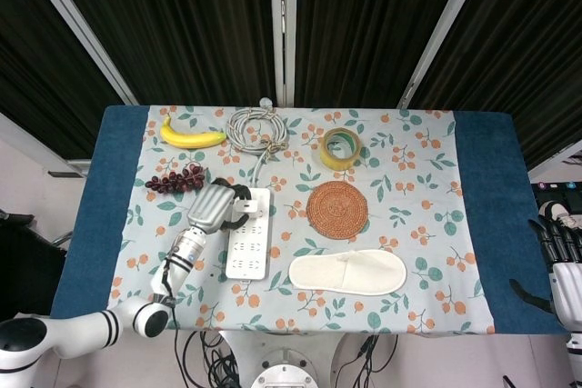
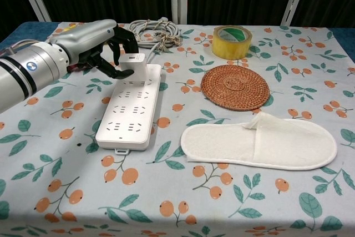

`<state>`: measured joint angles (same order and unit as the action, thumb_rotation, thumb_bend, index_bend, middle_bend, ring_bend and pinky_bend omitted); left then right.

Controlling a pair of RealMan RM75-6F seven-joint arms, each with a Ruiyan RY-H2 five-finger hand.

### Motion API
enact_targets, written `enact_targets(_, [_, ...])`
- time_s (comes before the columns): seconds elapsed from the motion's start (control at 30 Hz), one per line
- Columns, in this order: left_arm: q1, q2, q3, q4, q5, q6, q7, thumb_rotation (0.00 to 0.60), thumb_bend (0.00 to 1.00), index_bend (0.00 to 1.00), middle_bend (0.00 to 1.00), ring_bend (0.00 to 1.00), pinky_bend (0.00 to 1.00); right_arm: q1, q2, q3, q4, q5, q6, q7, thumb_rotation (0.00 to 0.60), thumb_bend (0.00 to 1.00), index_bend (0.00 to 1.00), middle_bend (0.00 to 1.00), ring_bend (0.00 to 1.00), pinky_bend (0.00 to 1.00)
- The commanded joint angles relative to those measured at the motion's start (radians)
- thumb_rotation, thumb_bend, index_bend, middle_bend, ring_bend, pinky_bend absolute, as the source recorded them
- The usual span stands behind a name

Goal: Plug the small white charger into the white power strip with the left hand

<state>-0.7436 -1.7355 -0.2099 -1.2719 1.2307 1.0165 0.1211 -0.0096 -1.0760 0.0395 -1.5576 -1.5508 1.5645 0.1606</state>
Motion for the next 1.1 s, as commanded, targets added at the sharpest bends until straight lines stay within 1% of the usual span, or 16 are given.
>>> enact_targets(0.03, [0.0, -0.003, 0.001, 0.005, -0.001, -0.002, 0.0, 0.6, 0.45, 0.62, 0.68, 0.5, 0.3, 0.0, 0.0, 0.0, 0.0, 0.0, 0.0, 0.0, 0.6, 0.09, 0.0, 0.01, 0.0, 0.0])
enact_targets(0.33, [-0.002, -0.021, 0.001, 0.044, -0.014, -0.023, -0.007, 0.6, 0.45, 0.63, 0.69, 0.5, 0.3, -0.002, -0.001, 0.0, 0.002, 0.002, 0.002, 0.002, 0.6, 0.09, 0.0, 0.01, 0.0, 0.0])
enact_targets(0.73, [0.001, -0.031, 0.008, 0.065, -0.013, -0.034, -0.015, 0.6, 0.45, 0.65, 0.71, 0.5, 0.3, -0.003, -0.002, 0.0, 0.003, 0.003, 0.002, 0.002, 0.6, 0.09, 0.0, 0.01, 0.0, 0.0])
enact_targets(1.1, [0.009, -0.039, 0.012, 0.085, -0.015, -0.04, -0.027, 0.6, 0.46, 0.68, 0.74, 0.54, 0.3, -0.005, -0.002, 0.0, 0.003, 0.002, 0.006, 0.003, 0.6, 0.09, 0.0, 0.01, 0.0, 0.0])
